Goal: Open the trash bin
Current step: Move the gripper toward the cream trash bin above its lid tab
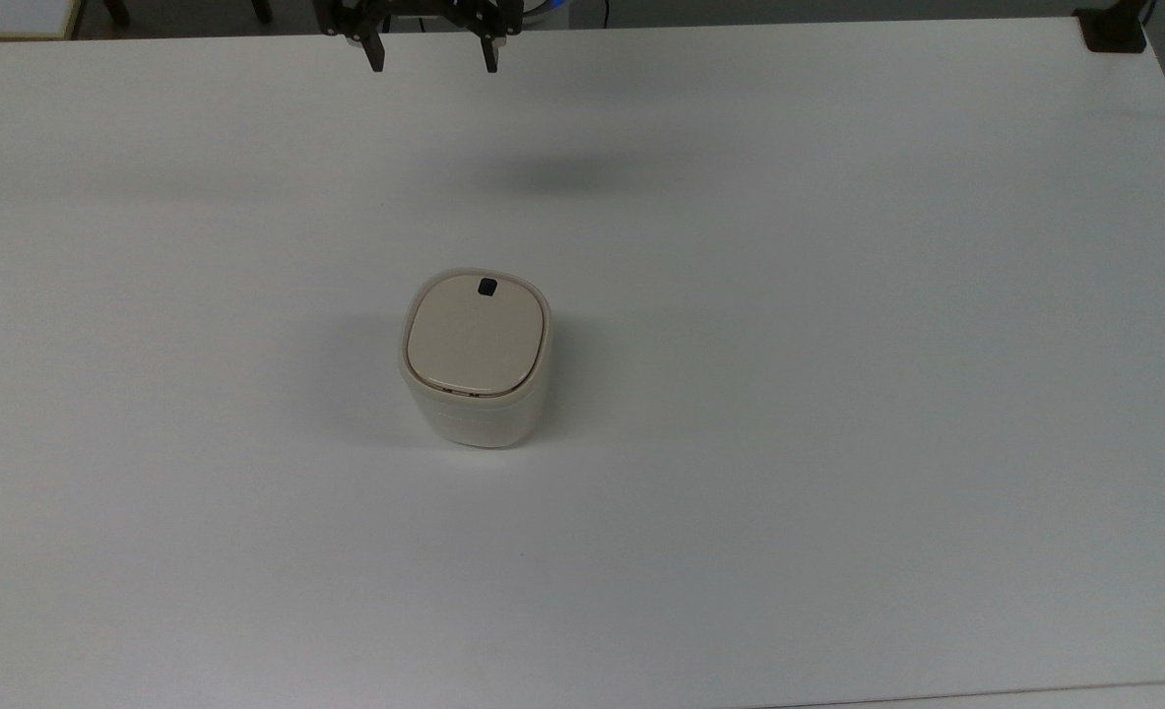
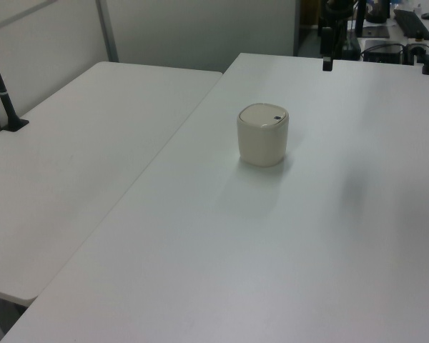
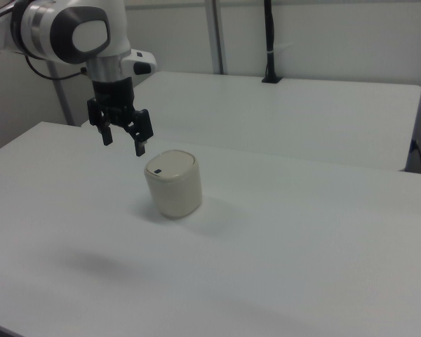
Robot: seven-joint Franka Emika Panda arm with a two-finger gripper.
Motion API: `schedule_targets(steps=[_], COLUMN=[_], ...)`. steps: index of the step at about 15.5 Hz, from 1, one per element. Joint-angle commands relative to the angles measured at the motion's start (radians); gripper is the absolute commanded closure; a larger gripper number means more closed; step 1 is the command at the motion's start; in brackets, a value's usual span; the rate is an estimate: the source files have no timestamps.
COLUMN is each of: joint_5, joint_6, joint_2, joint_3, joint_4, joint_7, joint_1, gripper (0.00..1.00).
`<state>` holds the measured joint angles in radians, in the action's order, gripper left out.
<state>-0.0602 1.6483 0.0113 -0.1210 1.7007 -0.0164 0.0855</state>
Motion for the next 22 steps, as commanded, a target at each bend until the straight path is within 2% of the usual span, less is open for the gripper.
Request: schedule_targets(steps=[1,15,20,21,22], joint_5=[0.017,0.016,0.008,0.007,0.005], joint_6=[-0.010,0.002,0.082,0.096,0.106], joint_2=[0.024,0.019,0.001,-0.007,-0.010], joint_3=[-0.009,-0.009,-0.011,-0.011,-0.011], joint_4=[0.025,0.024,0.024,0.024,0.024], joint_7=[0.006,0.004,0.004,0.003,0.001], joint_1=[0.011,0.011,0.010,0.010,0.010], gripper=[0.00,0.00,0.00,0.02,0.12])
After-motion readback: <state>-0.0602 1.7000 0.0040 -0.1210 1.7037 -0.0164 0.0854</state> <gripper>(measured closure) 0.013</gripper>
